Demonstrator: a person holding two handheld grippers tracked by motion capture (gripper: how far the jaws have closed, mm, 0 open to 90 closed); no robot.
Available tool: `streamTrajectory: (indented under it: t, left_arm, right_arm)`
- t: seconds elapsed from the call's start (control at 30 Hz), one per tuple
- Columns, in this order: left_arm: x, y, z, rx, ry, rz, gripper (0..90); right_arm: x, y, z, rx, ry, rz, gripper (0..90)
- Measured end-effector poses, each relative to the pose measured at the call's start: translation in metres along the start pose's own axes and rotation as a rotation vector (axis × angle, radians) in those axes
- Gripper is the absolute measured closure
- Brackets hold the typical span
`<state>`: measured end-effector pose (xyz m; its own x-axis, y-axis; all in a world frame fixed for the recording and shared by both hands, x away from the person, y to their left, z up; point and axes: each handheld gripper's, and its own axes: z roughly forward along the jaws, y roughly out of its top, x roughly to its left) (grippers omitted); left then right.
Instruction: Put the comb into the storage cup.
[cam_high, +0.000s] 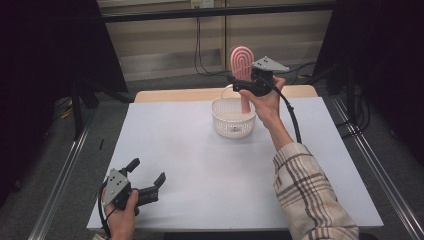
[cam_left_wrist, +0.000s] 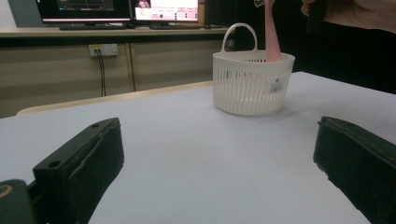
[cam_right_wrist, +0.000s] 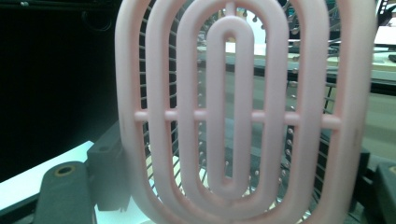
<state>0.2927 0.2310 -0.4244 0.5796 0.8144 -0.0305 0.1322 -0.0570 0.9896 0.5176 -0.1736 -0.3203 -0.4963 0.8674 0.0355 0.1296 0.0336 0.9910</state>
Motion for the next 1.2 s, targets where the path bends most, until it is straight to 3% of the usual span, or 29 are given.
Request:
streamTrajectory:
  t: [0.67,0.8,1.2]
  left_arm:
    - [-0.001,0.001,0.000,-0.001,-0.003,0.004,1.9]
    - [0.000,0.001,0.000,0.000,-0.003,0.002,1.9]
    - [0.000,0.001,-0.001,0.001,-0.003,0.009,1.9]
  right_arm:
    - [-0.002,-0.011,-0.005,0.012,-0.014,0.012,21.6]
    - [-0.005,-0.016,-0.007,0.005,-0.009,0.048,21.5]
    - [-0.009,-0.026,-0.009,0.019,-0.018,0.055,21.5]
